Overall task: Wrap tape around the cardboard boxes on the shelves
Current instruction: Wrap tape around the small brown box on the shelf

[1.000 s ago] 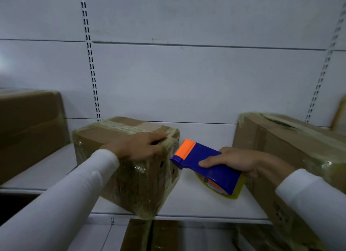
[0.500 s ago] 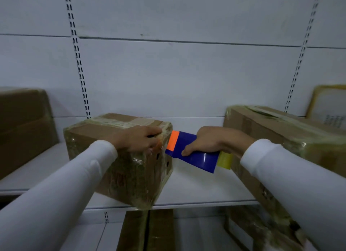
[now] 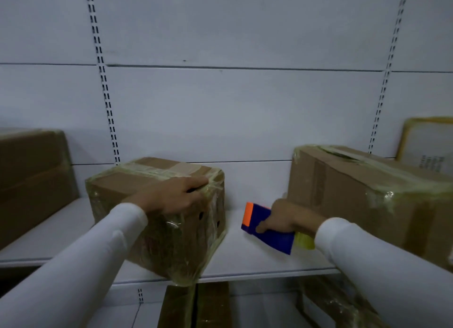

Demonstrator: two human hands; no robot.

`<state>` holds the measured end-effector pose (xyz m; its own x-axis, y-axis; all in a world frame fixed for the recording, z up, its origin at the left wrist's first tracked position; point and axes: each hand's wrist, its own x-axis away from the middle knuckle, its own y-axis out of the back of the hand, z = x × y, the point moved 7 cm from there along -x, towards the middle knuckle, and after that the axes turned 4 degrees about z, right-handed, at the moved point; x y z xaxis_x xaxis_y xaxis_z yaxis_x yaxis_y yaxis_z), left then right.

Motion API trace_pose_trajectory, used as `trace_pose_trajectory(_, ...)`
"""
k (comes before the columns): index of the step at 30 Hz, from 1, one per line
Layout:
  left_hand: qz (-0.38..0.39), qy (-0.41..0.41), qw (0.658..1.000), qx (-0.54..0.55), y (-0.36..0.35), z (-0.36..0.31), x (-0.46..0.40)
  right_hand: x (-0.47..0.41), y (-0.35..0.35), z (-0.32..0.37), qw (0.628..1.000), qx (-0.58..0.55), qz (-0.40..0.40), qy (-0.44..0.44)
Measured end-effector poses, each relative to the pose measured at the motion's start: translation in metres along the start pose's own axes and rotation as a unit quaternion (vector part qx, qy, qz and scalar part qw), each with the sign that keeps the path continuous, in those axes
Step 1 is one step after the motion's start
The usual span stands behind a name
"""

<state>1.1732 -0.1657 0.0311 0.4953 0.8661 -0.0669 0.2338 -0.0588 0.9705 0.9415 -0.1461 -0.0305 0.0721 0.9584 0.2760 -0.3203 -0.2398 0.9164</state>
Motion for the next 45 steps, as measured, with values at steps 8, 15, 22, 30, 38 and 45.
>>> trace_pose_trajectory(8,0.005,0.005,1.0,-0.006,0.002,-0.003,-0.003,0.007,0.009,-0.009,0.969,-0.21,-0.106,0.071)
trace_pose_trajectory(15,0.041,-0.039,0.998,0.015,0.007,-0.01,0.014,0.027,0.022,-0.027,0.938,-0.299,-0.103,0.14)
trace_pose_trajectory(22,0.137,-0.072,0.988,-0.016,0.007,-0.021,0.029,0.047,0.032,-0.041,0.92,-0.332,-0.107,0.179)
trace_pose_trajectory(30,-0.06,0.034,0.986,-0.154,-0.005,-0.031,0.025,0.059,0.025,-0.046,0.909,-0.346,-0.102,0.209)
trace_pose_trajectory(38,-0.062,-0.031,0.982,-0.176,-0.004,-0.014,0.027,0.085,0.033,-0.03,0.899,-0.326,-0.04,0.289)
trace_pose_trajectory(45,-0.149,-0.057,0.977,-0.141,0.003,-0.036,0.035,0.093,0.026,0.0,0.914,-0.239,0.01,0.327)
